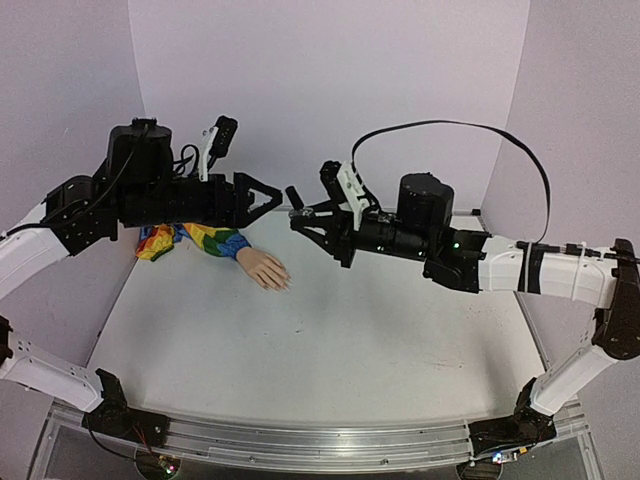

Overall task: Paint the nails
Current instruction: Screw the nail polish bottle cap onto the nail polish bottle.

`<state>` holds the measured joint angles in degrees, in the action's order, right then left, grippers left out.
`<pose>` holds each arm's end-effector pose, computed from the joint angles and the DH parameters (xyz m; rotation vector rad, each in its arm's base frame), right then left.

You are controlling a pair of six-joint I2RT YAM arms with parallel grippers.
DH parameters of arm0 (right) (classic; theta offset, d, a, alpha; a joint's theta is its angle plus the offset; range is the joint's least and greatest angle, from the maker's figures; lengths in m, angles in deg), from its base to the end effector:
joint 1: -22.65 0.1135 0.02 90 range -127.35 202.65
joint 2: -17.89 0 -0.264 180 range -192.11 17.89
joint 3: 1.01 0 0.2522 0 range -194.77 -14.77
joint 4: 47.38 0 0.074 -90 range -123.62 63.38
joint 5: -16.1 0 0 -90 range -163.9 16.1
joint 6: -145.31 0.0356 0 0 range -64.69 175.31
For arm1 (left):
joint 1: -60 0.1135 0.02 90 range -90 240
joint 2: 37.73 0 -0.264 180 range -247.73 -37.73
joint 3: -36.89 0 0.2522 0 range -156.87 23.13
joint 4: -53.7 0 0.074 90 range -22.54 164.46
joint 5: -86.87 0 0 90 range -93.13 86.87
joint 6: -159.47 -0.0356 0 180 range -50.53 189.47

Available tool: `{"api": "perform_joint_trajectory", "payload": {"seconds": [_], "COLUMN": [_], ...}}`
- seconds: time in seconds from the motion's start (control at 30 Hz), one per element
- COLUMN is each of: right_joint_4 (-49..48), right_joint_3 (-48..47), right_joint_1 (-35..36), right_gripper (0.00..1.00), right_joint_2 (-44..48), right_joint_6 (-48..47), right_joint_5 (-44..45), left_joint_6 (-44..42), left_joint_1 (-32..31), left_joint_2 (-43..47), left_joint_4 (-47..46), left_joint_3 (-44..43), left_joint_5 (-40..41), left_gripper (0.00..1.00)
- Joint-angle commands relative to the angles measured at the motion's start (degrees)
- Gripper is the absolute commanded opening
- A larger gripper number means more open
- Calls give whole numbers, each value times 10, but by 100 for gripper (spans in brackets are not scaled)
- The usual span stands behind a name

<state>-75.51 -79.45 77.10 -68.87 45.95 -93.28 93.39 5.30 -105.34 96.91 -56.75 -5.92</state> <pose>0.1973 0.2964 0.3770 -0.9248 0.9068 0.8852 0.1435 -0.2056 0.4359 0.5632 1.9113 -0.9684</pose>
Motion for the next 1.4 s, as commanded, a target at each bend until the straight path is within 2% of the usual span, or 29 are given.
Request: {"api": "perform_joint_trajectory", "payload": {"seconds": [0.0,0.13,0.37,0.7,0.8,0.9,0.93,1.0,1.07,1.13,1.2,1.23,1.3,1.37], "right_joint_4": [-31,-30,-30,-32,-33,-33,-32,-31,-48,-92,-184,-250,-321,-324], "right_joint_3": [-21,-24,-29,-35,-42,-43,-43,-46,-54,-75,-85,-82,-75,-65], "right_joint_1": [14,20,28,33,33,32,30,10,-20,-33,-27,-23,-19,-19], "right_gripper": [0,0,0,0,0,0,0,0,0,0,0,0,0,0], "right_joint_2": [-12,-18,-21,-21,-23,-14,-9,3,5,-9,-26,-33,-41,-37], "right_joint_6": [-25,-27,-35,-33,-23,-14,-8,31,94,173,272,333,406,403], "right_joint_5": [74,86,98,99,95,75,56,-30,-185,-360,-472,-496,-506,-497], "left_joint_6": [53,48,49,44,25,-29,-64,-146,-217,-265,-302,-314,-333,-348], "left_joint_1": [-1,-1,-1,-2,-2,-2,-2,-2,-2,-2,-2,-2,-2,-1], "left_joint_2": [-19,-42,-63,-81,-89,-94,-94,-90,-82,-83,-91,-93,-89,-82], "left_joint_4": [-96,-107,-107,-107,-107,-107,-107,-104,-100,-66,-20,-6,6,16], "left_joint_3": [-1,-13,-16,-23,-25,-26,-24,-13,3,-11,-40,-50,-59,-63], "left_joint_5": [4,-14,-11,-27,-72,-156,-200,-352,-539,-650,-695,-703,-700,-686], "left_gripper": [77,76,59,20,13,6,4,1,0,0,0,0,0,0]}}
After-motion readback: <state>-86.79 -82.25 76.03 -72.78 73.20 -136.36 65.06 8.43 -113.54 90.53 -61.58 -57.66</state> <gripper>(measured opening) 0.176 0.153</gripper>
